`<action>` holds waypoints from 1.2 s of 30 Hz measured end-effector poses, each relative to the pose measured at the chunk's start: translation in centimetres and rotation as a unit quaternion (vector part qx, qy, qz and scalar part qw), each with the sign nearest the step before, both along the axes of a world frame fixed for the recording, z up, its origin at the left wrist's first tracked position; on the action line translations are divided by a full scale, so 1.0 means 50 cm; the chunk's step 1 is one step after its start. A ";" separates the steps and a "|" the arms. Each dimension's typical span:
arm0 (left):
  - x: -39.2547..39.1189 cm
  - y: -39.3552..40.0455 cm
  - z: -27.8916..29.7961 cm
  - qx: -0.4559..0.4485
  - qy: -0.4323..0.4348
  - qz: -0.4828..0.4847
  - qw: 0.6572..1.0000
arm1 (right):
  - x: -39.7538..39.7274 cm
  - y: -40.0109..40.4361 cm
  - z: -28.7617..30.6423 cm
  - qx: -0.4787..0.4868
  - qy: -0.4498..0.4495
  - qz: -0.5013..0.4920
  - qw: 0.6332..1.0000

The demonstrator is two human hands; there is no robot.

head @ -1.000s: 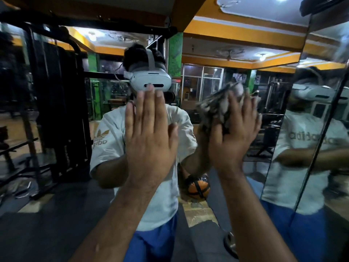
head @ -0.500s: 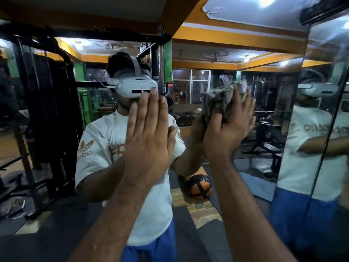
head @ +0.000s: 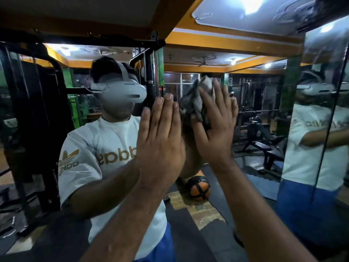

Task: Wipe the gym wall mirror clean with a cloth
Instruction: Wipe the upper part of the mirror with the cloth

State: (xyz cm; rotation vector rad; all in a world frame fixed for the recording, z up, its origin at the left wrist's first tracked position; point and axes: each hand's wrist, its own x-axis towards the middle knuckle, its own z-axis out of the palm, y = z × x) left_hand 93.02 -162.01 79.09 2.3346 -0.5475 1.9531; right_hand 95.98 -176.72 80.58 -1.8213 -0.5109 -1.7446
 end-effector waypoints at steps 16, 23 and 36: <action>-0.036 0.081 -0.013 0.075 0.014 0.015 0.997 | -0.023 0.013 -0.118 0.234 0.078 -0.004 0.969; -0.024 0.096 0.003 0.053 0.038 0.023 0.998 | -0.027 0.096 -0.017 0.038 0.032 -0.009 0.999; -0.024 0.105 0.008 0.052 0.034 -0.003 0.998 | -0.020 0.086 -0.021 -0.033 -0.007 -0.046 0.998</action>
